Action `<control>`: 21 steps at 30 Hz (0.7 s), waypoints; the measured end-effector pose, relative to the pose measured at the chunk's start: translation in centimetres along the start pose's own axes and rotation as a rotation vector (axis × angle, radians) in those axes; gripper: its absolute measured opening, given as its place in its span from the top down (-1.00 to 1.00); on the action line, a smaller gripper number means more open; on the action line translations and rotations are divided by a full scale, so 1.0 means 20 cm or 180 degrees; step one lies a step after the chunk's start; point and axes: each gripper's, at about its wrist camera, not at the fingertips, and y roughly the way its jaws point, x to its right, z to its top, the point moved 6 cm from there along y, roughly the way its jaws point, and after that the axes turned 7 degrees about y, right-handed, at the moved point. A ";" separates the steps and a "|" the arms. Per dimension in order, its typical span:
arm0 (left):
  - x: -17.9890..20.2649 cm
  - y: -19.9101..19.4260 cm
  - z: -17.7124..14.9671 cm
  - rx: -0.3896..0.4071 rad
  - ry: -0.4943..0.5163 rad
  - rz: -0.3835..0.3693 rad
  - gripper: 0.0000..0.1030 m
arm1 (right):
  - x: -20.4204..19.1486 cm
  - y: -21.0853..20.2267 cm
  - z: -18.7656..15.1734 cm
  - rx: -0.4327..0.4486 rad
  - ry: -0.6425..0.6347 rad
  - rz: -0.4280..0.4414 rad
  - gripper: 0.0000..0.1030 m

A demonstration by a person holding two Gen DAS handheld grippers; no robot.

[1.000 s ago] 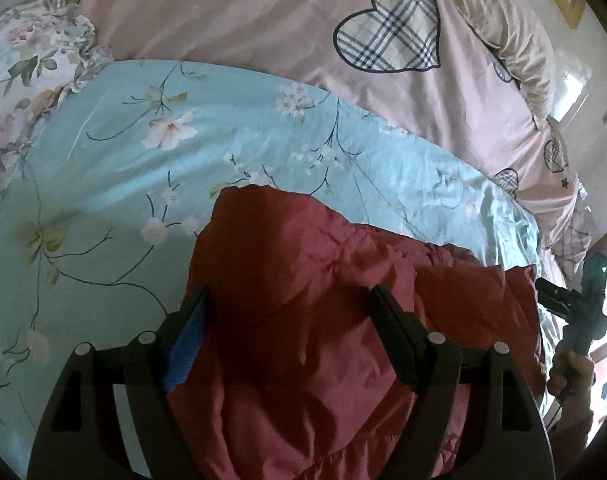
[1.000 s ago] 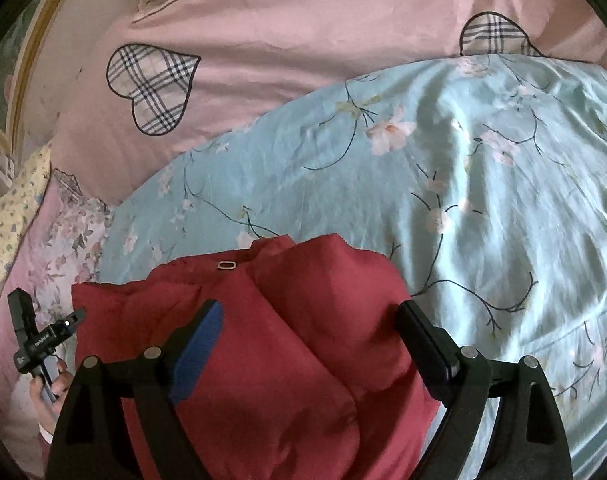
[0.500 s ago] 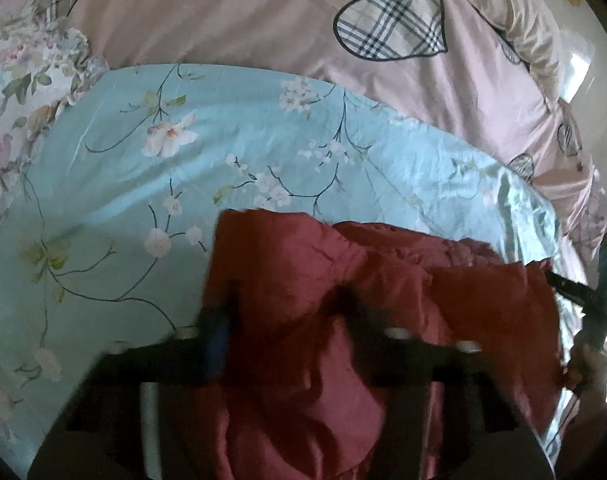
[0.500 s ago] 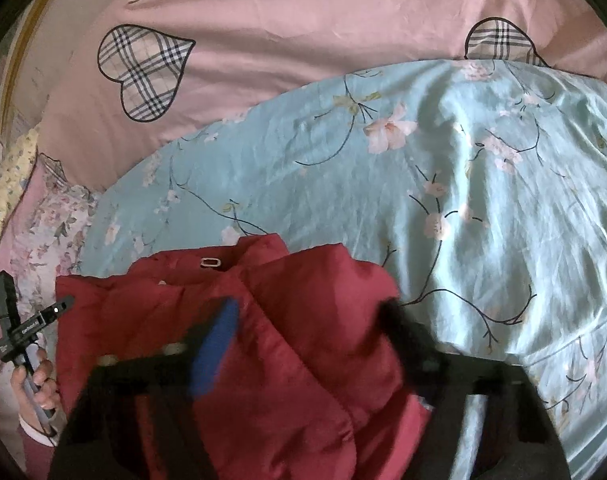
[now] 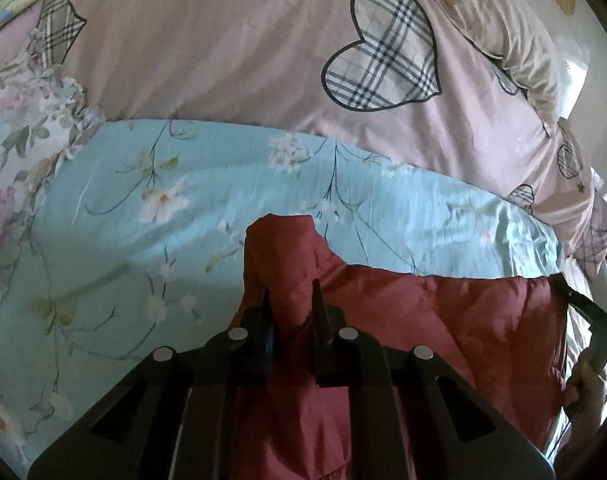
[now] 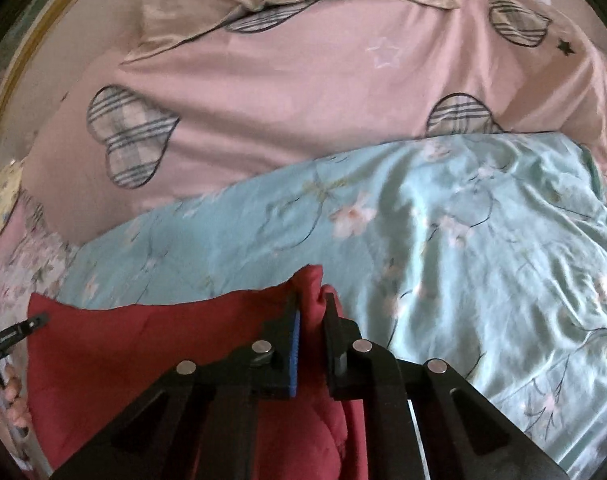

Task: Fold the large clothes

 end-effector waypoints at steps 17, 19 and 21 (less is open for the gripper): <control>-0.04 0.40 -0.15 -0.0529 -0.0076 0.0110 0.79 | 0.12 0.31 -0.14 -0.0395 0.0114 -0.0280 0.94; -0.04 0.40 -0.16 -0.0539 -0.0071 0.0112 0.78 | 0.12 0.33 -0.16 -0.0429 0.0100 -0.0307 0.94; -0.03 0.40 -0.16 -0.0541 -0.0062 0.0110 0.77 | 0.13 0.33 -0.16 -0.0443 0.0092 -0.0319 0.94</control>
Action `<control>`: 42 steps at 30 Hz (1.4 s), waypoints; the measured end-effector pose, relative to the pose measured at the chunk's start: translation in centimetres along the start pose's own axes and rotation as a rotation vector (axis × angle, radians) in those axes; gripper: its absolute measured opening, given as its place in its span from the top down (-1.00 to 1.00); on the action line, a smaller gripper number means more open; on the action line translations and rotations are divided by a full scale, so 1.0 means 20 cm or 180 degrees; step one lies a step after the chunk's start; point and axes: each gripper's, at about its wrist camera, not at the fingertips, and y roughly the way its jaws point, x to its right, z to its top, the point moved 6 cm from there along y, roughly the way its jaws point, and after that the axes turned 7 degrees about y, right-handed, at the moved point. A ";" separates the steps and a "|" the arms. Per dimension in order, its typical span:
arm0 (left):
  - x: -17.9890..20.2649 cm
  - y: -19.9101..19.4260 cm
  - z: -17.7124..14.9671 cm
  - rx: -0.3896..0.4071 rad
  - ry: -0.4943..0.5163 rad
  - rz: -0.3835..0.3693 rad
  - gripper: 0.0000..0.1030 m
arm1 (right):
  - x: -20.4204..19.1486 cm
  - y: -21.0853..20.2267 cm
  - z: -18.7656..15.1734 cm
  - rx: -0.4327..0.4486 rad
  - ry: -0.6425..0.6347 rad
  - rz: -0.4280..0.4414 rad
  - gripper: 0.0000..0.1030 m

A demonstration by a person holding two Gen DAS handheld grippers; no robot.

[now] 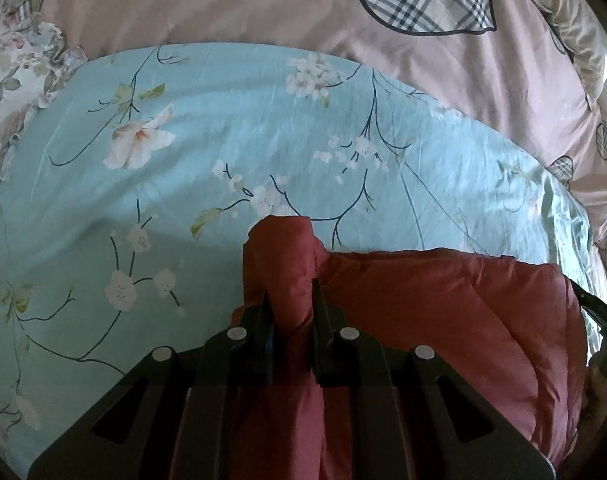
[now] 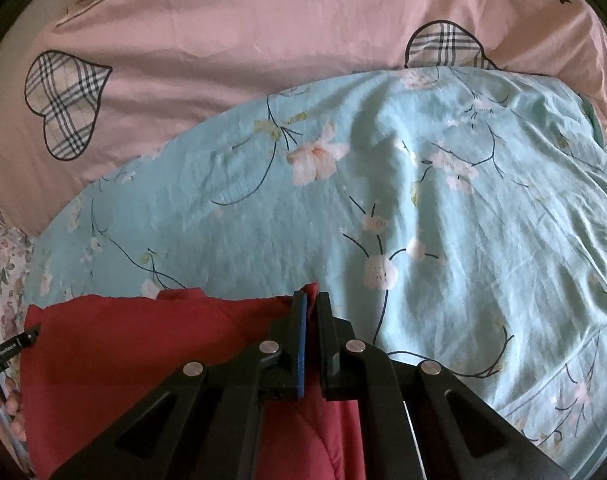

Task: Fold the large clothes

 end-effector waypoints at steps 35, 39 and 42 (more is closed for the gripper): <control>-0.11 -0.46 -0.26 0.0233 0.0021 0.0007 -0.36 | 0.00 -0.52 -0.30 0.0008 -0.0162 0.0509 -0.18; -0.07 -0.55 -0.36 0.0307 0.0121 -0.0031 -0.36 | 0.02 -0.60 -0.41 -0.0011 -0.0193 0.0534 -0.26; -0.06 -0.60 -0.44 0.0323 0.0139 -0.0028 -0.37 | 0.04 -0.64 -0.49 -0.0045 -0.0212 0.0532 -0.28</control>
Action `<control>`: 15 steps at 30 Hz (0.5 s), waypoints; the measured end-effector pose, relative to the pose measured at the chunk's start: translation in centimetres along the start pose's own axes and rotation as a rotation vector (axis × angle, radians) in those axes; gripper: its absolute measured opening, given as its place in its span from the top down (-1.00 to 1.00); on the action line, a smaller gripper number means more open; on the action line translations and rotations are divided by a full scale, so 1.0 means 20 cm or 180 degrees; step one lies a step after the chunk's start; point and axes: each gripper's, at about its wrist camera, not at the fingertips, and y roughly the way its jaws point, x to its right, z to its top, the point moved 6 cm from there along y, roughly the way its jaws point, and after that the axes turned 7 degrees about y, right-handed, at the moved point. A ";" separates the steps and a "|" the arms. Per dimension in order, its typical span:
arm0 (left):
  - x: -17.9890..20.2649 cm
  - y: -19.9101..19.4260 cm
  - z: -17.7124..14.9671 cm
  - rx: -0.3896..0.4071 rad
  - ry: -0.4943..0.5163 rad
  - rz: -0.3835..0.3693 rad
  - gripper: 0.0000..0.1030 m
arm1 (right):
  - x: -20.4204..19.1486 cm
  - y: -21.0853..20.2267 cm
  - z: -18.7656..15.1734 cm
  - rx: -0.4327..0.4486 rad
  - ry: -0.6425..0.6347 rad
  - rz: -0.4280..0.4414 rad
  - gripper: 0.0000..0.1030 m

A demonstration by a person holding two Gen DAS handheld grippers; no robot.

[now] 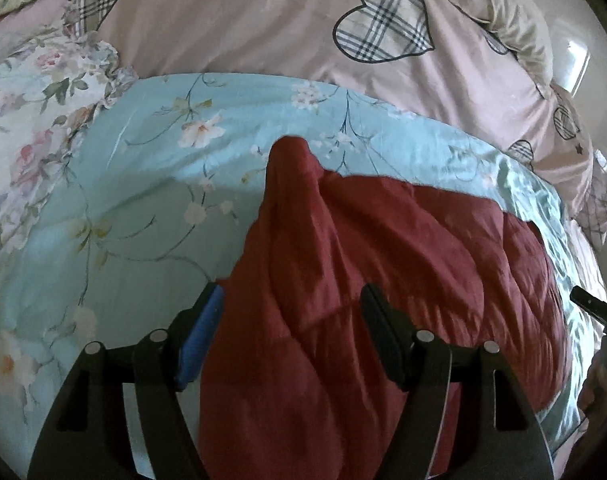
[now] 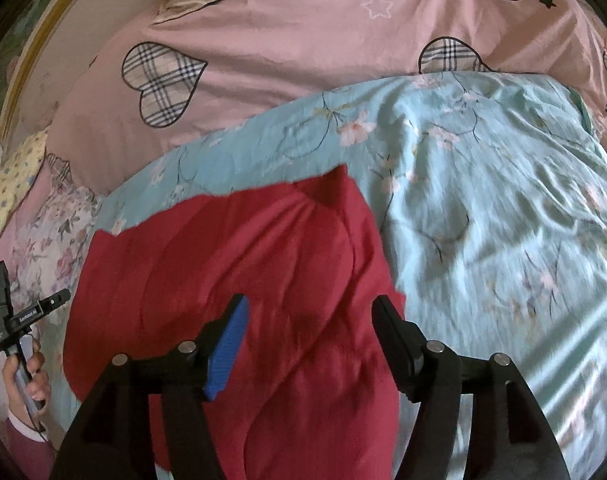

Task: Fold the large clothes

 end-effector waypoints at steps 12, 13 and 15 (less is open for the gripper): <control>0.01 -0.19 -0.31 0.0008 0.0001 0.0123 -0.43 | -0.01 -0.20 -0.30 -0.0019 -0.0038 -0.0049 -0.40; 0.02 -0.20 -0.33 0.0008 0.0015 0.0126 -0.43 | -0.01 -0.22 -0.32 -0.0008 -0.0052 -0.0055 -0.42; 0.02 -0.23 -0.36 0.0022 0.0029 0.0131 -0.45 | -0.03 -0.24 -0.36 -0.0006 -0.0070 -0.0057 -0.44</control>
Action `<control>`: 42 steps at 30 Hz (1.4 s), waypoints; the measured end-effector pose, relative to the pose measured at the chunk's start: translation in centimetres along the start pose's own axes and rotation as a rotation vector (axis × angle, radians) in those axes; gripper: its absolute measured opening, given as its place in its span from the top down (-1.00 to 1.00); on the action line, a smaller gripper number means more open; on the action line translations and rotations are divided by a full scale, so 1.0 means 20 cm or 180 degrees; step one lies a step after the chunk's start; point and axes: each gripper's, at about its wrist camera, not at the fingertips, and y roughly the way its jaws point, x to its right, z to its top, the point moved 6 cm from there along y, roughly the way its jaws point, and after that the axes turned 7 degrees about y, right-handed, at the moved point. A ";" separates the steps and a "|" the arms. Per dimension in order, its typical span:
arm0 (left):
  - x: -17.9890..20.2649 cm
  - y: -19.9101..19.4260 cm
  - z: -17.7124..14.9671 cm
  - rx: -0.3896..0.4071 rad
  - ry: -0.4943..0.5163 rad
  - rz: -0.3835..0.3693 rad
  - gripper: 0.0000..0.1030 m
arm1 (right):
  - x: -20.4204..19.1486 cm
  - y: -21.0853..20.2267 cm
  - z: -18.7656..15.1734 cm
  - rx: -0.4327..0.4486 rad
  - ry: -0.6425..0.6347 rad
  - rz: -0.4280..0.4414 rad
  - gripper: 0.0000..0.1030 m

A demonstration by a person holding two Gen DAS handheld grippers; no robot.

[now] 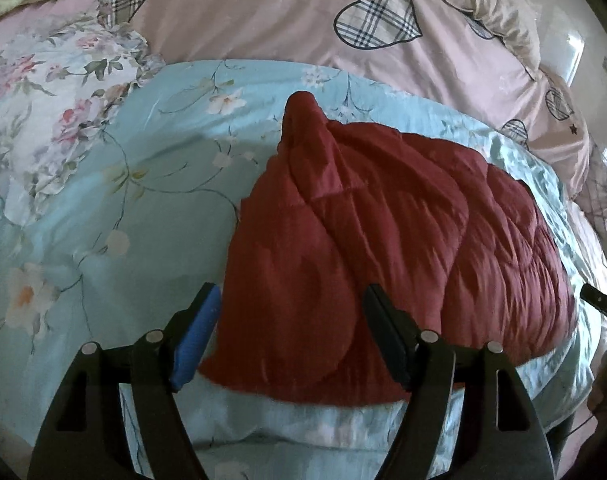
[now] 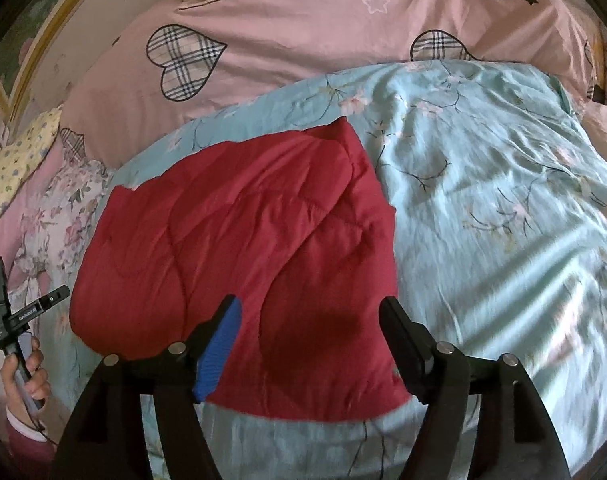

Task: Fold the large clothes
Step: 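Press and smooth the folded jacket flat with both grippers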

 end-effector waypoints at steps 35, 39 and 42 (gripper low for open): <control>0.52 -0.04 -0.11 -0.0078 0.0652 -0.0080 -0.61 | -0.49 0.10 -0.24 -0.0096 -0.0729 0.0080 -0.60; 0.56 -0.01 -0.10 -0.0130 0.0647 -0.0083 -0.63 | -0.51 0.13 -0.21 -0.0096 -0.0746 0.0065 -0.61; 0.58 0.01 -0.08 -0.0165 0.0622 -0.0065 -0.63 | -0.52 0.14 -0.20 -0.0077 -0.0747 0.0048 -0.62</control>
